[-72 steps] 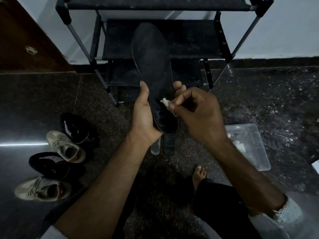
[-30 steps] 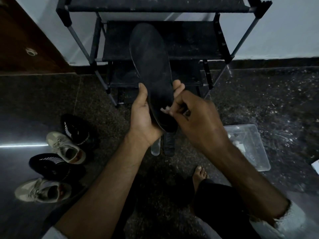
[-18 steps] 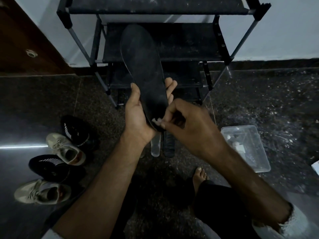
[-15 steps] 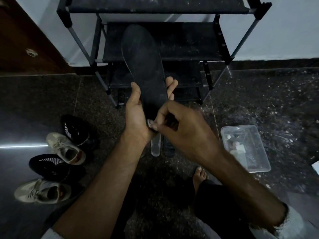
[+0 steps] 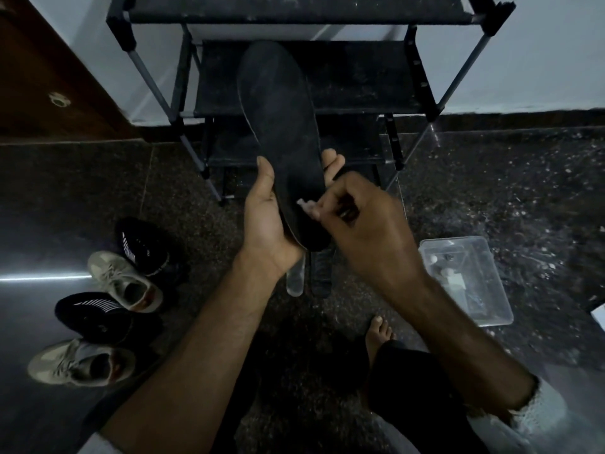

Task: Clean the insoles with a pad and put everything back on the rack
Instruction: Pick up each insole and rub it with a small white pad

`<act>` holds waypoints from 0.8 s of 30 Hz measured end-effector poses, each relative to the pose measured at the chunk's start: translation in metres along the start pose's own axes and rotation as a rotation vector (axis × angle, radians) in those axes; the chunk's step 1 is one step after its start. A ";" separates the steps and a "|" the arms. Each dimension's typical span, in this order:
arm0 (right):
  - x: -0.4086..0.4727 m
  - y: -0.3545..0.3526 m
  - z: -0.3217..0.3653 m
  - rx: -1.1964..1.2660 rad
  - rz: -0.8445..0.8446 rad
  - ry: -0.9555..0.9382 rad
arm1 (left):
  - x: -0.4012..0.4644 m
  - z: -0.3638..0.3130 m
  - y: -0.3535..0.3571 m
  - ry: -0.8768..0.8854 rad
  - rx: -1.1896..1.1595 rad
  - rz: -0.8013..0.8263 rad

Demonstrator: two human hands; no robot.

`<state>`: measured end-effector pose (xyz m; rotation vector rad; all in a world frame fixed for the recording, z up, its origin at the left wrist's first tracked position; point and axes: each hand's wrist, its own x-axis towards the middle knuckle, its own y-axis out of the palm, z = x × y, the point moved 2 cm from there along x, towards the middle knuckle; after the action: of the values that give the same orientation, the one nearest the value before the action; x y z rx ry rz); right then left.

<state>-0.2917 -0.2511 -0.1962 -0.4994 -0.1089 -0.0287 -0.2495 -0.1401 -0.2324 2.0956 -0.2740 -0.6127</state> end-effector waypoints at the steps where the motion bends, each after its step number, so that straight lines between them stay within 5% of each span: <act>1: 0.001 -0.003 -0.004 0.038 -0.038 0.038 | 0.000 0.000 0.000 -0.003 -0.008 -0.006; 5: 0.002 -0.006 -0.012 0.237 -0.086 0.130 | 0.001 -0.002 0.003 0.028 -0.010 -0.012; 10: 0.003 -0.009 -0.014 0.198 -0.060 0.132 | -0.001 -0.003 0.003 0.038 -0.011 0.061; 18: 0.001 -0.008 -0.006 0.247 0.328 0.127 | 0.001 -0.019 -0.012 0.048 -0.072 0.176; 24: -0.001 -0.006 -0.003 -0.015 0.136 0.065 | 0.003 -0.012 -0.010 0.093 -0.047 0.095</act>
<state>-0.2923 -0.2575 -0.1957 -0.5194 -0.0105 0.0873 -0.2412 -0.1272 -0.2364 2.0464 -0.3019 -0.4597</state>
